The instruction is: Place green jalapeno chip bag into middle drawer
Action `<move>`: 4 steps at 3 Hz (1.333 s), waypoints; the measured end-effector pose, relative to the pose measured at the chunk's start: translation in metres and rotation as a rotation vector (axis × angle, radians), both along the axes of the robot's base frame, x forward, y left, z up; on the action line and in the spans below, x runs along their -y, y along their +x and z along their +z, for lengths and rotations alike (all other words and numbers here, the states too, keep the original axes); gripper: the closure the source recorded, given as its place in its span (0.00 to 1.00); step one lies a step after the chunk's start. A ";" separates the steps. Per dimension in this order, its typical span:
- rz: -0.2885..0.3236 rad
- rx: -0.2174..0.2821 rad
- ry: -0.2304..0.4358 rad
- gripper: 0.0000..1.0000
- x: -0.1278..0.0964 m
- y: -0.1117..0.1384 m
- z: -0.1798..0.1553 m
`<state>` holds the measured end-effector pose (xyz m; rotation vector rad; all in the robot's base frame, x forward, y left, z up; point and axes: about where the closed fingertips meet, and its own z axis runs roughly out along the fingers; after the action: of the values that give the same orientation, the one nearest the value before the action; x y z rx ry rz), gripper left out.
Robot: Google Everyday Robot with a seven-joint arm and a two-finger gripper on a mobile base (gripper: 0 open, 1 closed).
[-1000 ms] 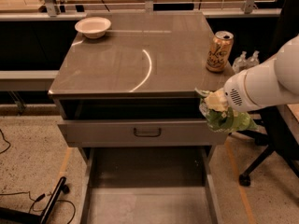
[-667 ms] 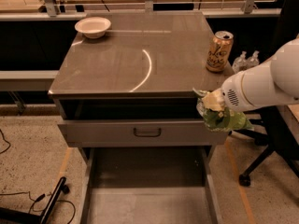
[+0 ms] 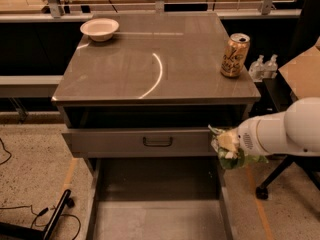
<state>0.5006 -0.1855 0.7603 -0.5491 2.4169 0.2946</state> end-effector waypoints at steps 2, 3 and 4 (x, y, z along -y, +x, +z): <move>-0.012 -0.122 0.073 1.00 -0.011 -0.028 -0.107; 0.011 -0.195 0.114 1.00 -0.028 -0.038 -0.149; 0.054 -0.241 0.137 1.00 -0.052 -0.042 -0.177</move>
Offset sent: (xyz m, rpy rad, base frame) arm -0.0379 0.0247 -0.1807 0.1381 0.2164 -0.0099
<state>0.4582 -0.1338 0.5837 -0.5434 2.5904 0.5742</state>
